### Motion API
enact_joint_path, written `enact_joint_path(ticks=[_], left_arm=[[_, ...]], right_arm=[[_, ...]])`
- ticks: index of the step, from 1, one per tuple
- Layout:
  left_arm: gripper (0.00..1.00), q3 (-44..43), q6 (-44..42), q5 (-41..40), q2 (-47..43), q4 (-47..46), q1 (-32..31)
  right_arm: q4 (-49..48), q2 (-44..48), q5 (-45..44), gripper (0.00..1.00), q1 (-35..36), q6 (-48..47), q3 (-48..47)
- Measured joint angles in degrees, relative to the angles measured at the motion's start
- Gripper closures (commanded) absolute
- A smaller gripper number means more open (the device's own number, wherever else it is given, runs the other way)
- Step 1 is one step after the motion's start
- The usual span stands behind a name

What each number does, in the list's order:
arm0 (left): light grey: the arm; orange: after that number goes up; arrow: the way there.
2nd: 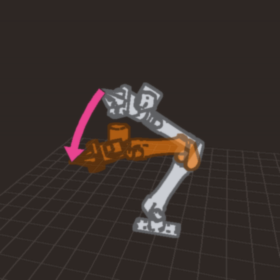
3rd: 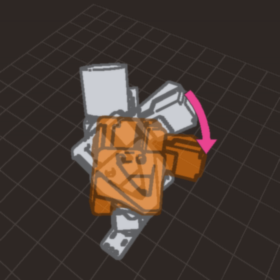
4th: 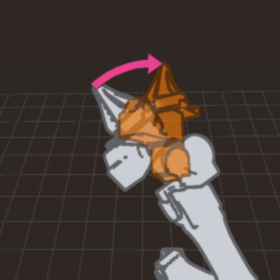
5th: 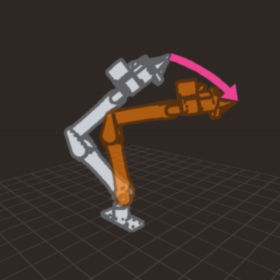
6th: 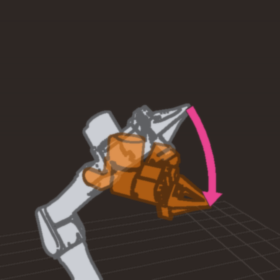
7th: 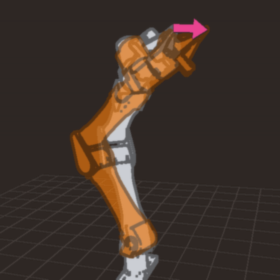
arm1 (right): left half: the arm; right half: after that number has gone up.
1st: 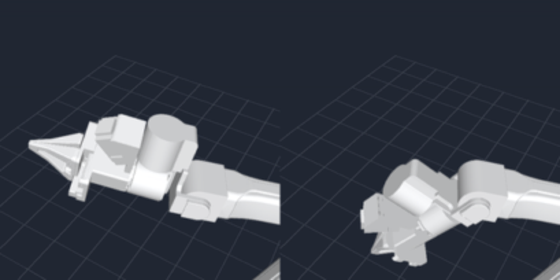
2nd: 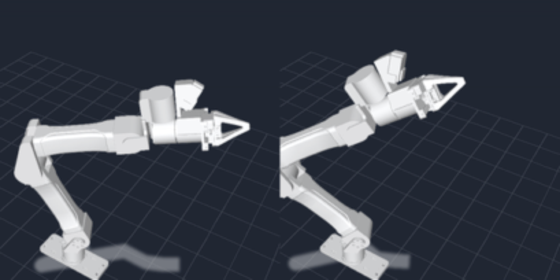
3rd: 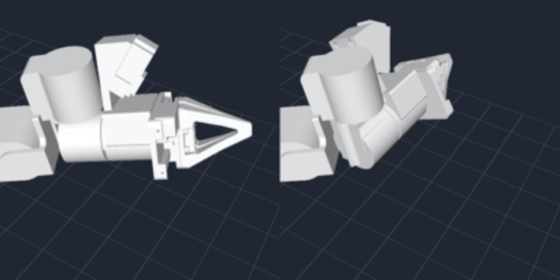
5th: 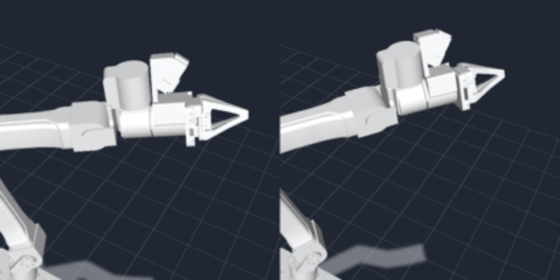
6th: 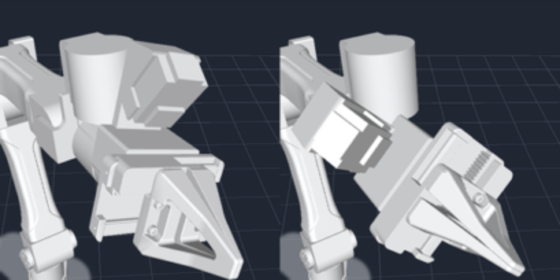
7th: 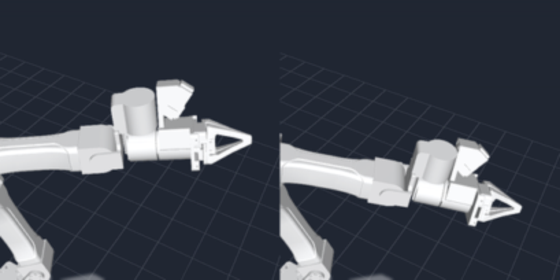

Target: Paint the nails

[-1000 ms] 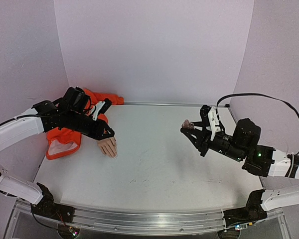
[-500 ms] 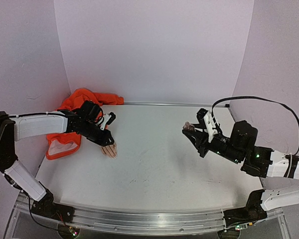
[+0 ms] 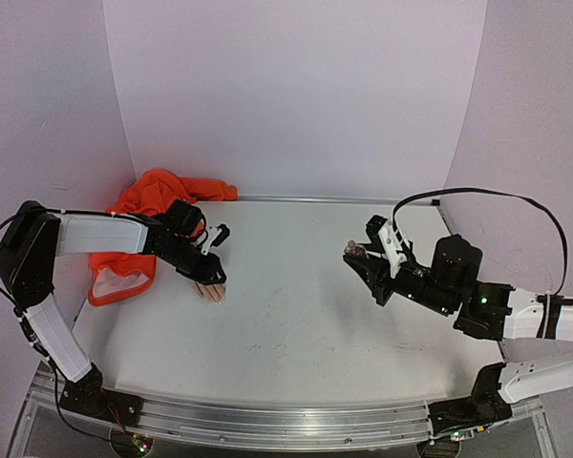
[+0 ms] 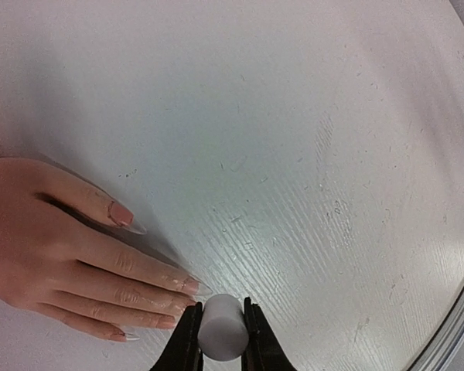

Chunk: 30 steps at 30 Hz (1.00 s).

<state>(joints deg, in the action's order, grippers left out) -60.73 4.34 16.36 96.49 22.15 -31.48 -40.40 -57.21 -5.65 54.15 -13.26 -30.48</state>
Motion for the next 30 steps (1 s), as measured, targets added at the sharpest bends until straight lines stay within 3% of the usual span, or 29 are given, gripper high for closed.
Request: enact_joint_path(ticks=[30], left_arm=[[1.00,0.00,0.07,0.31,2.54,-0.13,1.66]], right_arm=[[-1.57,0.02,0.02,1.00,-0.24,-0.02,0.26]])
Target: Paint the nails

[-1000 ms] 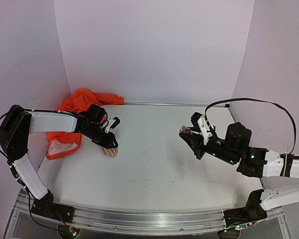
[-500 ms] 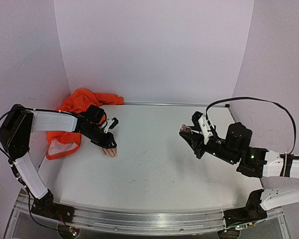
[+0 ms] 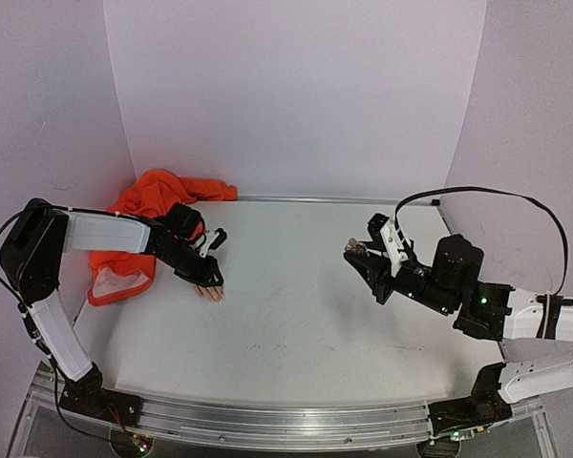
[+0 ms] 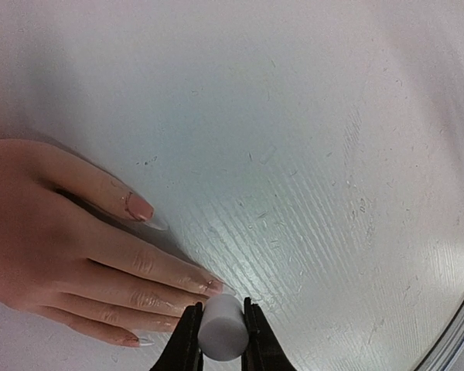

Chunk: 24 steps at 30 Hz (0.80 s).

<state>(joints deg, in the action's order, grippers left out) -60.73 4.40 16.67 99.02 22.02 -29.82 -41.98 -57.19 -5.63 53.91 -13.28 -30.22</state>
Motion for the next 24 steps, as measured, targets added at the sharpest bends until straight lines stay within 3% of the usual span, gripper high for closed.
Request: enact_joint_path(ticks=[24], left_arm=[[1.00,-0.76,0.00,1.29,1.64,0.00,0.72]], right_arm=[[-0.02,-0.02,0.20,1.00,-0.04,0.00,0.02]])
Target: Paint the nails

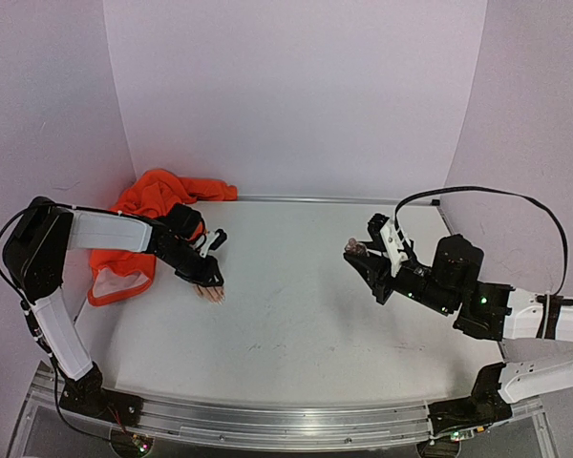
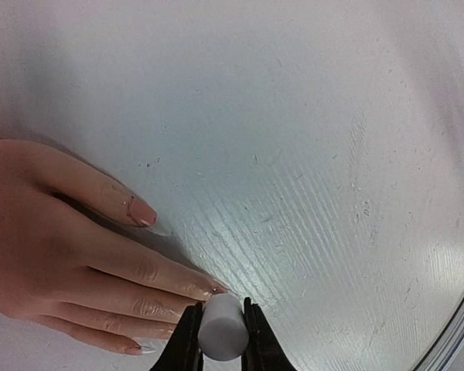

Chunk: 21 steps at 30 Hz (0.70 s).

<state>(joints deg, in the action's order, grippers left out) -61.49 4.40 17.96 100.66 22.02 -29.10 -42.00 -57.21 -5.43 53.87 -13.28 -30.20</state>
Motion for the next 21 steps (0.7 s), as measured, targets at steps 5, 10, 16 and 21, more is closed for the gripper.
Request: enact_joint_path(ticks=[5,10,16,21], left_arm=[[1.00,0.00,0.02,-0.02,0.00,0.00,0.31],[1.00,-0.02,0.00,0.04,0.02,0.00,0.46],[1.00,-0.31,0.02,0.39,0.39,0.02,0.57],[1.00,-0.63,0.00,0.52,0.98,0.04,0.57]], right_arm=[[0.00,0.00,0.02,1.00,0.00,0.00,0.02],[-0.02,-0.02,0.02,1.00,0.00,0.00,0.22],[0.00,-0.02,0.02,1.00,0.00,0.00,0.28],[-0.02,-0.04,0.02,1.00,0.00,0.00,0.28]])
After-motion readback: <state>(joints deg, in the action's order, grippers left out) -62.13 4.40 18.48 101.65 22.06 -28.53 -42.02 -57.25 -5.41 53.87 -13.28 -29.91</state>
